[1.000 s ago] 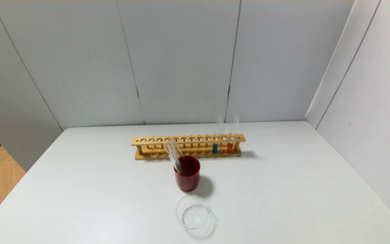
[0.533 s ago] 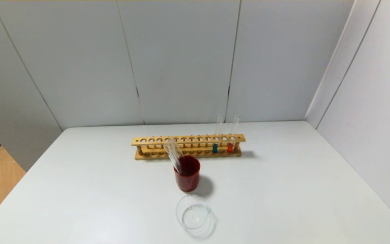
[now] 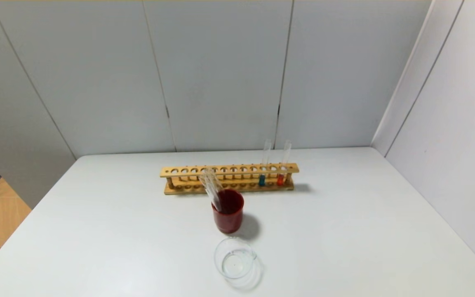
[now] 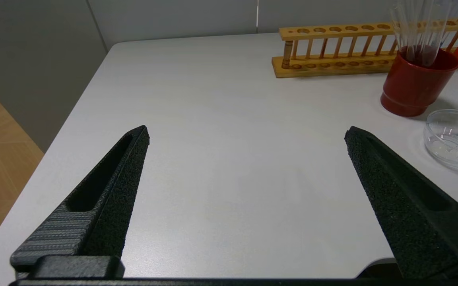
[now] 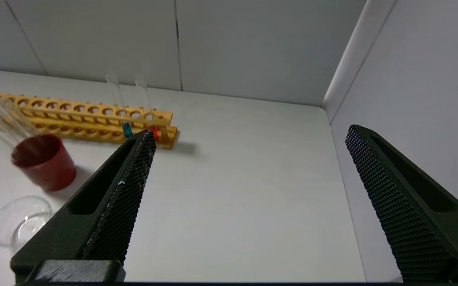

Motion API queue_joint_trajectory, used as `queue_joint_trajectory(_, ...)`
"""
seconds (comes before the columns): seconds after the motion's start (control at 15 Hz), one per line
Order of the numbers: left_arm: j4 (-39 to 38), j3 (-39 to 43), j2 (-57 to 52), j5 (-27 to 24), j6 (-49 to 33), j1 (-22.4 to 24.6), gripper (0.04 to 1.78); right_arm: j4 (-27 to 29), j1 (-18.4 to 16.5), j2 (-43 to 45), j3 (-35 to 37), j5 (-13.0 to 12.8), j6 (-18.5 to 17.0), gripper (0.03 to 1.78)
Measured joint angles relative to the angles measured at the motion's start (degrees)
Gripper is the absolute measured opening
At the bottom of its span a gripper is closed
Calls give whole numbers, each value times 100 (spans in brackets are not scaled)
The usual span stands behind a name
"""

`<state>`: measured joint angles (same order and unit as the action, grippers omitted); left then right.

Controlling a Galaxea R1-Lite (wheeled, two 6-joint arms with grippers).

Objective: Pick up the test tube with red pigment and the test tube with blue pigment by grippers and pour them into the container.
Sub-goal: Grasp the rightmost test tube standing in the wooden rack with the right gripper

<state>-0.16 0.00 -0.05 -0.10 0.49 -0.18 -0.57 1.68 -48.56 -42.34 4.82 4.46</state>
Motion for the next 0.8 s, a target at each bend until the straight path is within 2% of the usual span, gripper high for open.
queue_joint_trajectory(0.2, 0, 0, 0, 2, -5, 0, 174, -1106, 66, -1490, -201, 56, -72, 174)
queue_joint_trajectory(0.47, 0, 0, 0, 0, -5, 0, 174, -2803, 322, -3259, -252, 364, -573, 174)
queue_joint_trajectory(0.6, 0, 0, 0, 0, -2, 0, 174, -3576, 586, -4022, -210, 430, -702, 174)
queue_joint_trajectory(0.8, 0, 0, 0, 0, 0, 0, 174, -4628, 978, -4951, -16, 468, -711, 174)
